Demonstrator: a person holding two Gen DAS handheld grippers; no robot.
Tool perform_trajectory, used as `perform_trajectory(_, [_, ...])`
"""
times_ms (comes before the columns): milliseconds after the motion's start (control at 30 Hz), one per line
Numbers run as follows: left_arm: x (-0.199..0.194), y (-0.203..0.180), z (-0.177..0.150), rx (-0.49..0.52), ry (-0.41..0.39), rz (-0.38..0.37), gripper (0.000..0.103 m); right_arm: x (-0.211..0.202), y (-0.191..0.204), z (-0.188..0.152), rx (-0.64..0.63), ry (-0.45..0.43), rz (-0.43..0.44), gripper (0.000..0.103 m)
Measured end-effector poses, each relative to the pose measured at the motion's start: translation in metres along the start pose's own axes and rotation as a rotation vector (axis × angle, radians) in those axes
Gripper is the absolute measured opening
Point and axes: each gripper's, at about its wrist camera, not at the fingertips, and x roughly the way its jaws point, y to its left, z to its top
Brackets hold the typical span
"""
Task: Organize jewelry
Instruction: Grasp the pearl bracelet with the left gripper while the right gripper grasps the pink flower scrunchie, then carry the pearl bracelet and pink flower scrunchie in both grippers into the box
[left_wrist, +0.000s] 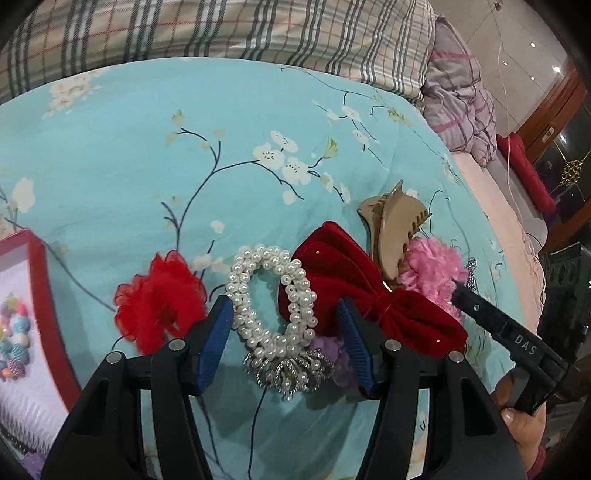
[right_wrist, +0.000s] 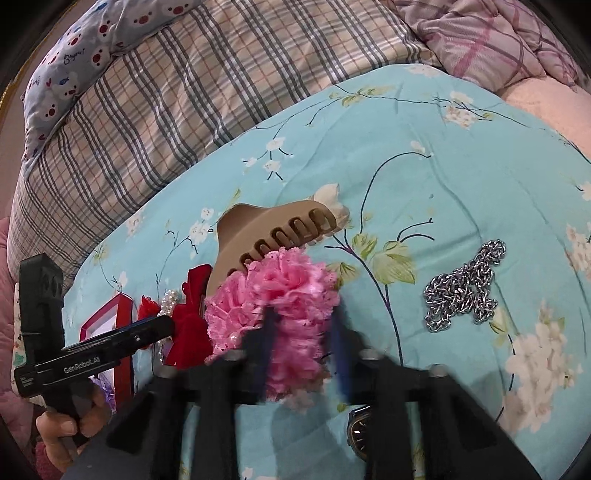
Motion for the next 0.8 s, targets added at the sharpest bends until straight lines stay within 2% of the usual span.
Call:
perform_trajectory(33, [0.001,0.000,0.001,-0.001,0.001,0.000,0.057,0.000,0.000,0.000,-0.002,-0.001,0.002,0.012])
perform_trajectory(100, [0.002,0.000,0.002,0.003,-0.002,-0.015,0.046,-0.003,0.002,-0.001,-0.011,-0.015,0.000,0.008])
perform_trajectory(167, [0.002,-0.002,0.001,0.015,0.002,-0.034,0.026,-0.008,0.004,0.000,-0.013,-0.033,-0.004,0.008])
perform_trajectory(233, [0.000,-0.005,0.002,0.038,-0.005,-0.024,0.013,-0.016,0.004,0.001,-0.009,-0.050,0.006,0.007])
perform_trajectory(433, [-0.013,-0.009,-0.006,0.063,-0.022,-0.035,0.012,-0.036,0.009,0.002,-0.016,-0.087,0.020,0.006])
perform_trajectory(800, [-0.064,-0.005,-0.024,0.035,-0.093,-0.063,0.012,-0.059,0.027,-0.006,-0.033,-0.110,0.052,0.006])
